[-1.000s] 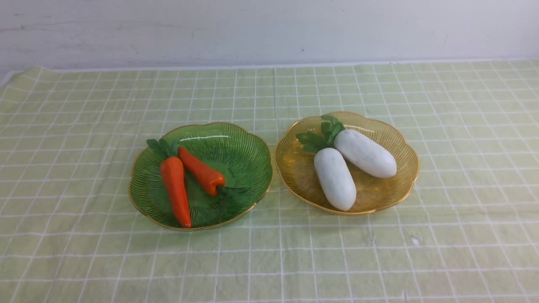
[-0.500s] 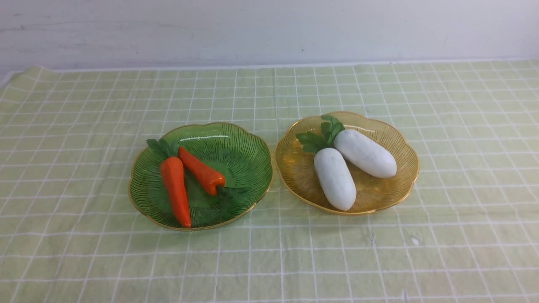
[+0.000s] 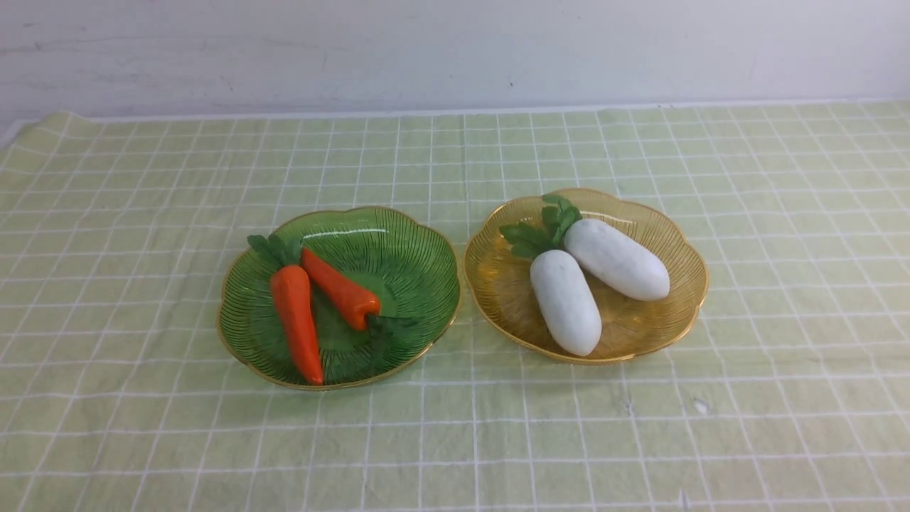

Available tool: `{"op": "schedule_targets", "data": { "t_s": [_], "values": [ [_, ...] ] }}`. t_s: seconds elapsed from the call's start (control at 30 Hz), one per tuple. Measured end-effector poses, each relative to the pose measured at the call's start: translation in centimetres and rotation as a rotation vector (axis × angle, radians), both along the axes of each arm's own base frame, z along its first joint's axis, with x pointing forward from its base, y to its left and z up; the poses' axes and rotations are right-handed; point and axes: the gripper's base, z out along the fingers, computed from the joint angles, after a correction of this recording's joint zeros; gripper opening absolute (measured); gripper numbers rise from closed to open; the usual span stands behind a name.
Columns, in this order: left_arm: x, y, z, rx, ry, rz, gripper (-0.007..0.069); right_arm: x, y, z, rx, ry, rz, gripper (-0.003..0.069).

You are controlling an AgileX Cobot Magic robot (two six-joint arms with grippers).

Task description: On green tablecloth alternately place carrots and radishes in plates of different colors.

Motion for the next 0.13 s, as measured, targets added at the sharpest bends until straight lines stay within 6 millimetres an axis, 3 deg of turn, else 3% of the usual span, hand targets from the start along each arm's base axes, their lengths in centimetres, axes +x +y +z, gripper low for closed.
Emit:
{"op": "schedule_targets", "data": {
  "t_s": [0.13],
  "values": [
    [0.00, 0.00, 0.00, 0.000, 0.000, 0.000, -0.0008, 0.00, 0.00, 0.00, 0.000, 0.000, 0.000, -0.0015]
  ]
}}
